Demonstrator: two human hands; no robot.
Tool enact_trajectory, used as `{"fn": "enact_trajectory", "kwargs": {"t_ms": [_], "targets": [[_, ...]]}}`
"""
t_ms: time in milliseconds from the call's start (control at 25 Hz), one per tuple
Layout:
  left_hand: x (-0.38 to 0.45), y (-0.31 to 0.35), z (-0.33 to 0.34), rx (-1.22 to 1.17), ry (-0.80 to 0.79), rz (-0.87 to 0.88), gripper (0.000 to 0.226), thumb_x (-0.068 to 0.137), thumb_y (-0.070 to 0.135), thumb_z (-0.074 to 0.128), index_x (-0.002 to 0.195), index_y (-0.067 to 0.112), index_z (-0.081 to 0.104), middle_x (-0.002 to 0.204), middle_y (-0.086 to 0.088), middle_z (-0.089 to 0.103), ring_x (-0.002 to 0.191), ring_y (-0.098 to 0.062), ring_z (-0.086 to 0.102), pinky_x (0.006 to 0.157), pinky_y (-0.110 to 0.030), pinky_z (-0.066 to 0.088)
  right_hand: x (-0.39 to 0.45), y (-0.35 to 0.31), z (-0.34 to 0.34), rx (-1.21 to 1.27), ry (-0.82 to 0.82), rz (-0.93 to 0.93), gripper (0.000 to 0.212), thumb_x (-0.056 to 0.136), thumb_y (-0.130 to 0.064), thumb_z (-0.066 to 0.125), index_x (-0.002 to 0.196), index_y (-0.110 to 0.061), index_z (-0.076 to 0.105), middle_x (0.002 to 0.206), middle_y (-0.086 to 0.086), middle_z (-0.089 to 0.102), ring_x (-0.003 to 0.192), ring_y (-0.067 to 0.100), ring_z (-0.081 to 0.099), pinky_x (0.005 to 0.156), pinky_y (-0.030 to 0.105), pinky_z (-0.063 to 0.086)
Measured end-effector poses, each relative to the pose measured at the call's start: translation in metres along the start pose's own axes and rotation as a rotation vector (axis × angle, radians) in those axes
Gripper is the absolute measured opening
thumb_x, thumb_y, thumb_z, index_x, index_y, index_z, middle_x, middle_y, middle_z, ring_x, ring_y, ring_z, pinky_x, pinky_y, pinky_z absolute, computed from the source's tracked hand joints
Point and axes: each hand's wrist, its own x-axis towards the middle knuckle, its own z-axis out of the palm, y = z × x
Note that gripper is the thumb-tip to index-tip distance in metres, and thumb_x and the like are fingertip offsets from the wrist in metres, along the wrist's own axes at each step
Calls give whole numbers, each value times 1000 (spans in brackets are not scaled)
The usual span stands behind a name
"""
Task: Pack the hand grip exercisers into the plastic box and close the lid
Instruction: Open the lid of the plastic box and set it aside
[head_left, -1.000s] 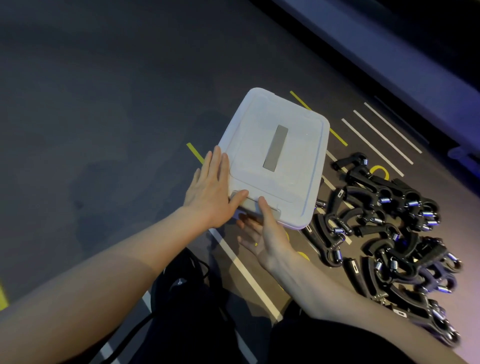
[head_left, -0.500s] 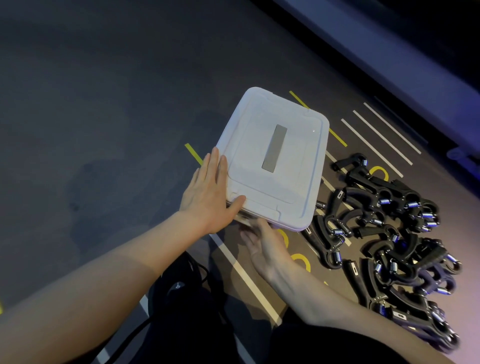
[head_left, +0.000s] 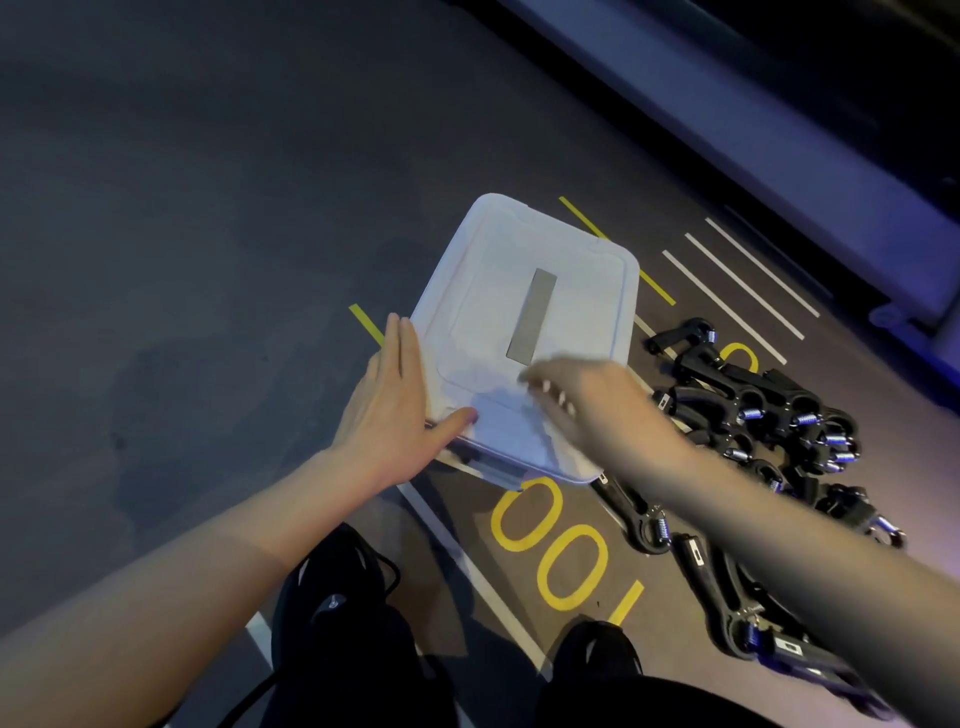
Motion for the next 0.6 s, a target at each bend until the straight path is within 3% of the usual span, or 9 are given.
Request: {"fn": "enact_trajectory", "kwargs": {"t_ms": [80,240,400,600], "targets": [[4,0,-1,-15,15,-43,98,85,57,47,145,5,-10,155,-13,4,136,-33,23,105,-43,29,40,30,-5,-387,73,-122,20,86,0,53,103,-8,59,99,10,63,84,33,59,57,33,37],[14,-1,-6,22,88,-75,73,91,47,42,142,3,13,136,-18,40,117,-33,44,89,-43,40,81,59,4,-796,-18,-483,31,55,11,75,74,-6,58,66,9,56,51,28,55,42,27,39],[28,0,-13,33,135,-66,38,95,34,42,120,5,37,112,-15,54,92,-31,53,64,-37,36,97,69,3,-998,-22,-757,19,65,0,72,75,-11,60,66,3,58,55,23,56,57,28,44],[32,6,-13,-66,146,-131,23,96,24,41,111,7,38,101,-14,55,73,-28,48,56,-36,34,108,74,-3,-1074,91,-904,17,73,3,50,75,-13,57,63,1,52,56,21,46,59,31,40]]}}
